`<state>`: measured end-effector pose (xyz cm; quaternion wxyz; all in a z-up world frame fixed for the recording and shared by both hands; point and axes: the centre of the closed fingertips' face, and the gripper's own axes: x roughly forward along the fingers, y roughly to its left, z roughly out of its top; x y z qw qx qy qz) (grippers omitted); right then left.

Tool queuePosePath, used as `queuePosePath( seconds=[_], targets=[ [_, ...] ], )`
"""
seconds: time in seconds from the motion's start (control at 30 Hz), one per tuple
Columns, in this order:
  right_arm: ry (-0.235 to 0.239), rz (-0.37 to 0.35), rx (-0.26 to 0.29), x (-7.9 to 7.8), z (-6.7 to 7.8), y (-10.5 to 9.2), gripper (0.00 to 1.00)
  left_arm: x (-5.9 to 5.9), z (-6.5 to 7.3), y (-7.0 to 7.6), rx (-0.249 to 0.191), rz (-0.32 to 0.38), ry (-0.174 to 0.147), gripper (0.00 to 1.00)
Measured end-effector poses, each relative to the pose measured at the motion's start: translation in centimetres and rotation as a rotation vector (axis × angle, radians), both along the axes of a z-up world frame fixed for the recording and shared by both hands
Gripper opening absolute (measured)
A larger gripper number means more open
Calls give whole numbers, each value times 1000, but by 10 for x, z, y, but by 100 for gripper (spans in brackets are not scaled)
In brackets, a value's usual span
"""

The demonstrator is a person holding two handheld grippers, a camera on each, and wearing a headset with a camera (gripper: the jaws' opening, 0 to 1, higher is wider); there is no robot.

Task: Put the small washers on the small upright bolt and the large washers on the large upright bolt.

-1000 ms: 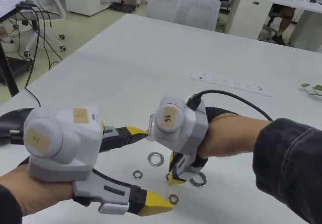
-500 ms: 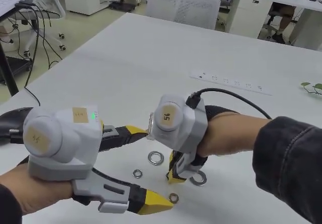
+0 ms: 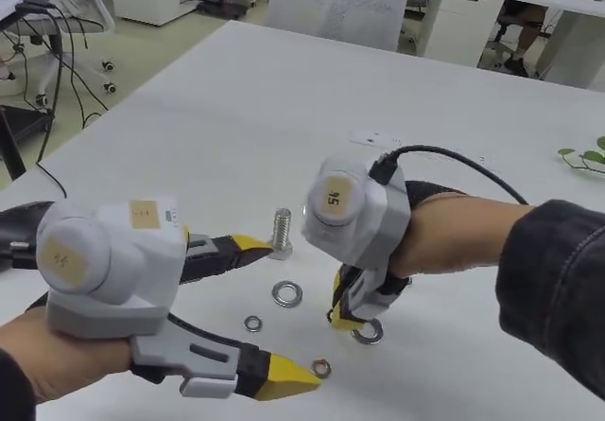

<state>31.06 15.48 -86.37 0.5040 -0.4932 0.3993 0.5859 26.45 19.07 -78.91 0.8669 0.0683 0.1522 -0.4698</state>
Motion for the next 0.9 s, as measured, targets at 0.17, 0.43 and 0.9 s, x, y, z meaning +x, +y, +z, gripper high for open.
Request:
queuePosePath(
  seconds=[0.17,0.43,0.9],
  targets=[
    [-9,-25,2,5,7,-12,14,0,0,-2,0,-5,0,84],
    [-21,-71,13,12,20,-30,14,0,1,-3,-1,-8,1,84],
    [-32,-138,39,21,40,-59,14,1,-2,0,0,-8,9,84]
  ],
)
